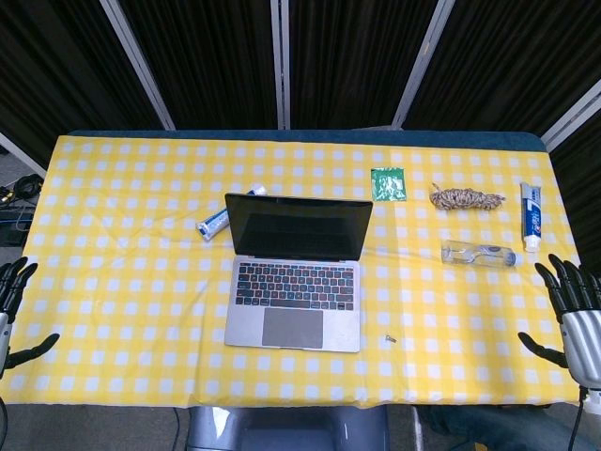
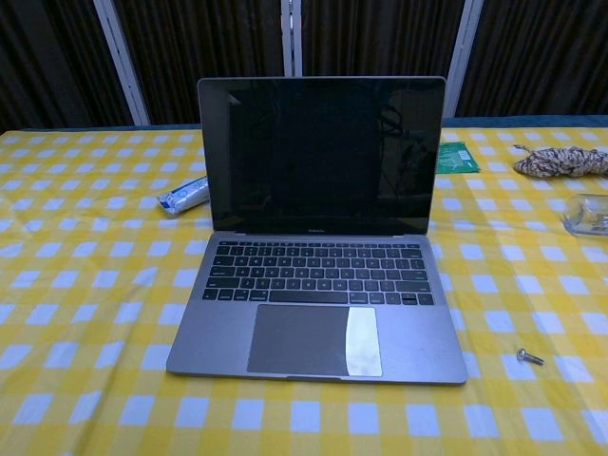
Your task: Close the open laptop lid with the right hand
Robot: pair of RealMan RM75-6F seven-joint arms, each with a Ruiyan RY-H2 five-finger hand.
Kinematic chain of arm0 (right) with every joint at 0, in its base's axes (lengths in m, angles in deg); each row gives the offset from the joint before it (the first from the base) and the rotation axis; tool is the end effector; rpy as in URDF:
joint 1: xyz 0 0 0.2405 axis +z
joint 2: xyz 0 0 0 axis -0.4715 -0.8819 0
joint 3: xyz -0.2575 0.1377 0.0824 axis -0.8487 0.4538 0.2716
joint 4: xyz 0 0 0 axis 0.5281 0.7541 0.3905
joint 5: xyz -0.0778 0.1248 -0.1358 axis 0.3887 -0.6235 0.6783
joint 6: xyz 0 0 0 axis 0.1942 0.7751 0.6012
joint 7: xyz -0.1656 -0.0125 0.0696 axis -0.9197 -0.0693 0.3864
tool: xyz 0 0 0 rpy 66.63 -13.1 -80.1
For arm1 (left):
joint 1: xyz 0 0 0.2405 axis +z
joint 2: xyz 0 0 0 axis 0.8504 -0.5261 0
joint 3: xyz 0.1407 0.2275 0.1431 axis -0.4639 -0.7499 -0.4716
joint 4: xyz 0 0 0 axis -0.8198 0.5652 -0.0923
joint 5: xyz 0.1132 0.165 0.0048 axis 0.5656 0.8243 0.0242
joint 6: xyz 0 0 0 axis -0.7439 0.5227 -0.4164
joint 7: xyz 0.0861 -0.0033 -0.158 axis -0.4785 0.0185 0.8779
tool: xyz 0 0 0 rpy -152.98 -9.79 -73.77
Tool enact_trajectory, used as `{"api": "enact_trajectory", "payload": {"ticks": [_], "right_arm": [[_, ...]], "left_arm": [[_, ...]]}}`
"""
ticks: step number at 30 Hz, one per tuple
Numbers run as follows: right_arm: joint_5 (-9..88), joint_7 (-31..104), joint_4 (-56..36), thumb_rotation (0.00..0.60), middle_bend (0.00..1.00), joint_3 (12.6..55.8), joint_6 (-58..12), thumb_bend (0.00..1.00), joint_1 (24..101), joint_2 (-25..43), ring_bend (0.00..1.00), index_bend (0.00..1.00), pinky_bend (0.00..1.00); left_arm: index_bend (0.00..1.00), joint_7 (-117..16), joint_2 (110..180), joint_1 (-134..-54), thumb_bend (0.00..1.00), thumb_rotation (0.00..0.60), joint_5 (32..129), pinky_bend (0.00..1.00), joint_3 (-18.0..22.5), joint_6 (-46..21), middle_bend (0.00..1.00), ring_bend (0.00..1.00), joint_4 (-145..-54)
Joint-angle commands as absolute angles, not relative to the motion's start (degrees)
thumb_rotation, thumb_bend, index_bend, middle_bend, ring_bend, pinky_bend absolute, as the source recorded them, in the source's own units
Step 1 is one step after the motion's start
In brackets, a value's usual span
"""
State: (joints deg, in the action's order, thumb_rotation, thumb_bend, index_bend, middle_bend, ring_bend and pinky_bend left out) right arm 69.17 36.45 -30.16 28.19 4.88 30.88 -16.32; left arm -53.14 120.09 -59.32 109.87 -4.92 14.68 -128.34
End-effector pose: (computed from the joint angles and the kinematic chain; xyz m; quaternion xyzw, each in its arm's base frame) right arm -0.3236 -0.2094 0.2379 0.5996 -0.3201 0.4284 0.5954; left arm -0.3193 0.1895 0.2182 -0.5890 -0.3706 -0.4091 0.5902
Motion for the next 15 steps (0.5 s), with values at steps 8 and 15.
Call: {"api": "enact_trajectory", "payload": {"ticks": [8,15], "right_arm": [[68.8,36.4,-29.8,0.600,0.00,27.9,4.0,0.00,31.0,-16.2,0.00,0.00,0.00],[66.5,38.6,-30.3,0.600,0.00,28.9,-2.8,0.17,34.6,-18.6,0.00,0.00,0.00]], "left_arm": [[0.00,-53.0,120.2,-59.5,0.00,0.600,109.7,0.00,-5.0,14.1,0.00,0.00,-128.4],[0.00,-53.2,120.3,-59.9,0.00,0.600,107.9,0.00,-4.4,13.0,0.00,0.00,-128.4]]}}
